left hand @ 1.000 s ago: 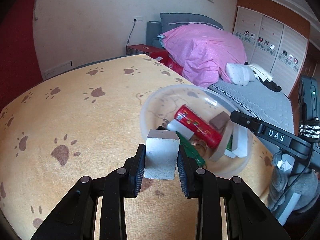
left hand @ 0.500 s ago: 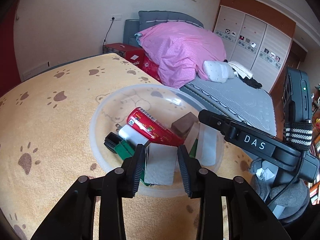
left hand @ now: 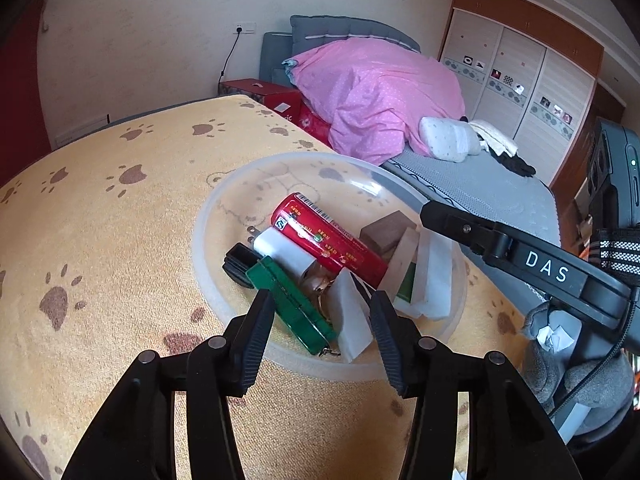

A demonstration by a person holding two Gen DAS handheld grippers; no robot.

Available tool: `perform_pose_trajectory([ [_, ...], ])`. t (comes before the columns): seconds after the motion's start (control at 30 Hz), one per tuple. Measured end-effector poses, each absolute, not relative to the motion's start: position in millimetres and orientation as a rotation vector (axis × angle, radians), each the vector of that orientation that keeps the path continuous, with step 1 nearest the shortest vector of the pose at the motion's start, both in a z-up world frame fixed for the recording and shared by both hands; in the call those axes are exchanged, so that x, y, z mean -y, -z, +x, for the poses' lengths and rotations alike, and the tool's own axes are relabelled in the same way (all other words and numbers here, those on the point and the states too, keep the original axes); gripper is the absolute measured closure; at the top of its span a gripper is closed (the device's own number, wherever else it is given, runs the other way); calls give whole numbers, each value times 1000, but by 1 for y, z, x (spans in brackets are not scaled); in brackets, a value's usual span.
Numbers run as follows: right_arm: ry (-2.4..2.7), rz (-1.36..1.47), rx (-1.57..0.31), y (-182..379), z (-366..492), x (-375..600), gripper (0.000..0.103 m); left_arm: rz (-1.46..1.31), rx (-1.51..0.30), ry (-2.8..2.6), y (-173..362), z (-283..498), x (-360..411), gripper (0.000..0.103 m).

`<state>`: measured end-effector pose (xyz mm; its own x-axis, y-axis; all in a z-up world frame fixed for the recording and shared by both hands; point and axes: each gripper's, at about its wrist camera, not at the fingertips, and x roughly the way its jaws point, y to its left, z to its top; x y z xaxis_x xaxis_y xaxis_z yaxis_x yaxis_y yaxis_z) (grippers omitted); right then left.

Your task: Organize rigid objects

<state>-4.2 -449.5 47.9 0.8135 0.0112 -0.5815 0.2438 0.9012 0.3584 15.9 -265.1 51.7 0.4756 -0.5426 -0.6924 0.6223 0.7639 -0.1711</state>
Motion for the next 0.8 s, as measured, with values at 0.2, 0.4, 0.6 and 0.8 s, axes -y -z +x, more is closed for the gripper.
perform_pose_trajectory([
  [0.2, 122, 434, -615, -48, -4, 448, 41, 142, -801, 718, -48, 9, 269, 48],
  [0.4, 116, 424, -610, -50, -5, 445, 41, 183, -766, 677, -43, 12, 274, 48],
  [0.6, 116, 410, -606, -52, -8, 441, 37, 198, -738, 655, -42, 16, 273, 47],
  [0.8, 131, 389, -601, -54, -11, 438, 27, 164, -747, 667, -48, 14, 266, 33],
])
